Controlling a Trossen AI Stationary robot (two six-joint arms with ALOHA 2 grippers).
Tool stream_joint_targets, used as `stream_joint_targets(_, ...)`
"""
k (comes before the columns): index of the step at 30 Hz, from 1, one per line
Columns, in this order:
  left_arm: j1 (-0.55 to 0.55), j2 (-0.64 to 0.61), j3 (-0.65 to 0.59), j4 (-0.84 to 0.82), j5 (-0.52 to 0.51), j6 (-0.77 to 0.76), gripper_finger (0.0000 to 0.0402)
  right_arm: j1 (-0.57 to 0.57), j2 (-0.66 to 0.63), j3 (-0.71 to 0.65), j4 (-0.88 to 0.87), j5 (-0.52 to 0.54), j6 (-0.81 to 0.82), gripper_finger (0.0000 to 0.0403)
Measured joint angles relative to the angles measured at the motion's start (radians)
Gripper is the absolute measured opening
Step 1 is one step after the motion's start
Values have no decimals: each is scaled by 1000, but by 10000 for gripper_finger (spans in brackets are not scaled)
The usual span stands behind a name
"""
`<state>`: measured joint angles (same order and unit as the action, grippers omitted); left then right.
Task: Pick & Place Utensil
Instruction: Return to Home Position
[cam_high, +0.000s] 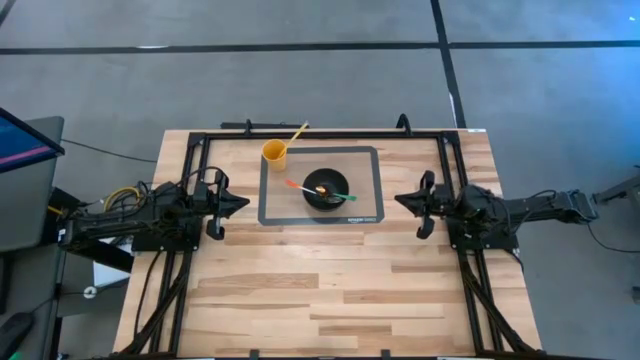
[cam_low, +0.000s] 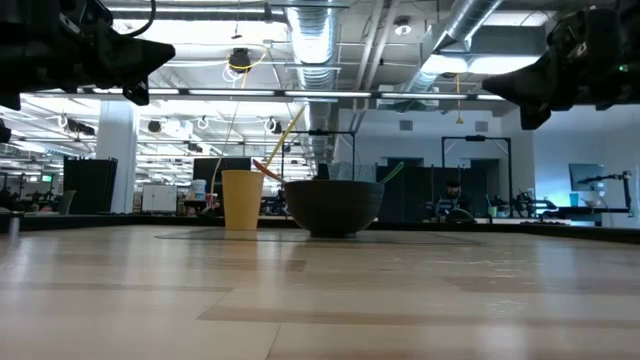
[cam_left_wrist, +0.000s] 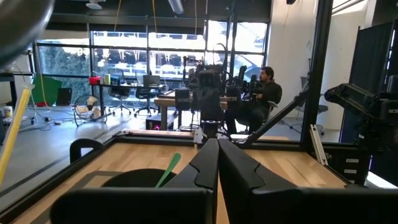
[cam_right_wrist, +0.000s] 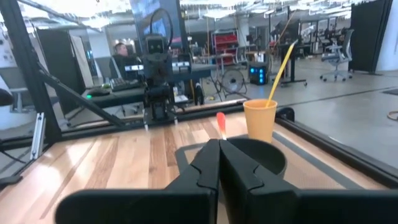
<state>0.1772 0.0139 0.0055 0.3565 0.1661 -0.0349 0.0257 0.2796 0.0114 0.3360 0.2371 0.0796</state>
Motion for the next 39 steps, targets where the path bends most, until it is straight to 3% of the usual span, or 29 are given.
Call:
stream_joint_targets(9, 0, 0, 0, 0, 0, 0, 13, 0, -23, 0, -57, 0, -8, 1)
stream_joint_targets(22, 0, 0, 0, 0, 0, 0, 13, 0, -276, 0, -269, -1, 1, 1)
stream_joint_targets(39, 0, 82, 1, 4, 0, 0, 13, 0, -273, 1, -306, -33, -27, 1)
